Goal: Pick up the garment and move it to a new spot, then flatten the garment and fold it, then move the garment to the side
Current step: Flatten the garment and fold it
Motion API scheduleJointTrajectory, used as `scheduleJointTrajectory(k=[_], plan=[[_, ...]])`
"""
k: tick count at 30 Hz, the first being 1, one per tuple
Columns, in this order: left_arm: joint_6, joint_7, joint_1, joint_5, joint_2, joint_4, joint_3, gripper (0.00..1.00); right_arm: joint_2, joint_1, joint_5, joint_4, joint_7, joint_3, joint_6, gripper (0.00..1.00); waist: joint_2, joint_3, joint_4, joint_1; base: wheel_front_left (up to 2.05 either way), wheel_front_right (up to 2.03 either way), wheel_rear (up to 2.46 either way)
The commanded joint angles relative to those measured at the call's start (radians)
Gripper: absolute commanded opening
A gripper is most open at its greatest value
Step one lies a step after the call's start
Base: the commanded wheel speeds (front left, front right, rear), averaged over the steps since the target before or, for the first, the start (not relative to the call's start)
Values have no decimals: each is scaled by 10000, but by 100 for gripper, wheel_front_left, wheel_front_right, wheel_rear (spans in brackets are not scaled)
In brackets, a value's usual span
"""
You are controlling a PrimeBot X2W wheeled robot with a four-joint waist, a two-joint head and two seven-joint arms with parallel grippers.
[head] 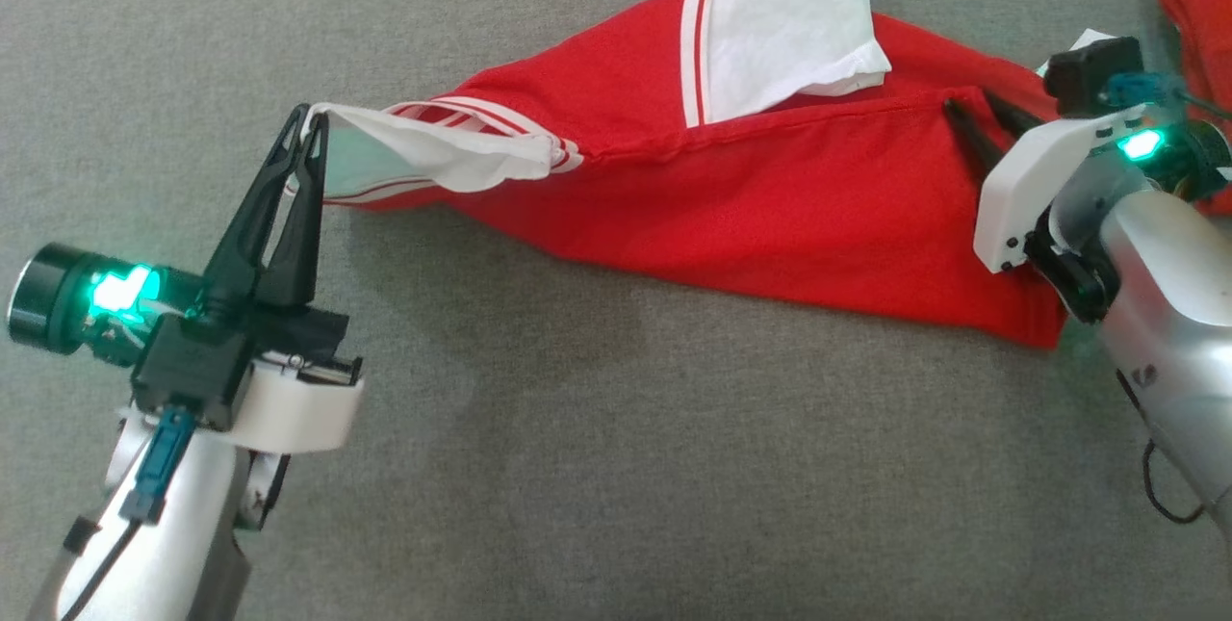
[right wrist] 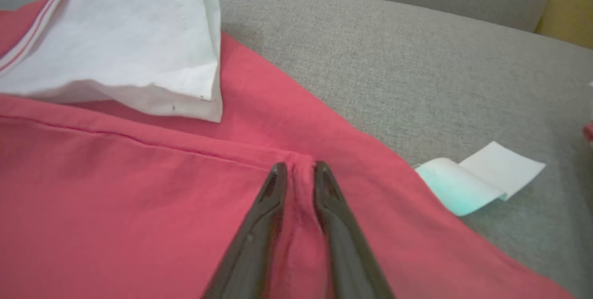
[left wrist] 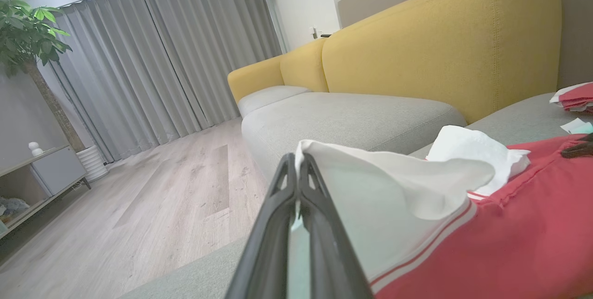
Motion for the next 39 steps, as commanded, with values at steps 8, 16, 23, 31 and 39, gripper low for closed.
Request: scheduleJointTrajectory(k=[8,16,23,31,39], plan=[[161,-49,-370,-111,399,-245,418,0,66,-453,292,116,-563,601,-9,0,0,-200,-72,-1,0,0,0],[13,-87,-744,-797,621,-769,1004,0,-798,-1211,705,-1006,-2020,391,-9,0,0,-809,-314,-1,0,0,0],[-421,300,-2151,-1086,1484,-1549,1710,0,-2195,-1776,518,-3200,-2896,-524,-9,0,0,-1827,-626,-1,0,0,0],[-1205,850,-4409,-814,2482,-1836,1788,0,-2961,-1706,-46,-5144,-2640,-2108,-9,0,0,-2662,-778,-1,0,0,0],[-1764,1161,-6754,-621,2683,-958,1198,0,-2774,-2036,-432,-5954,-1583,-2736,-9,0,0,-2783,-638,-1,0,0,0]])
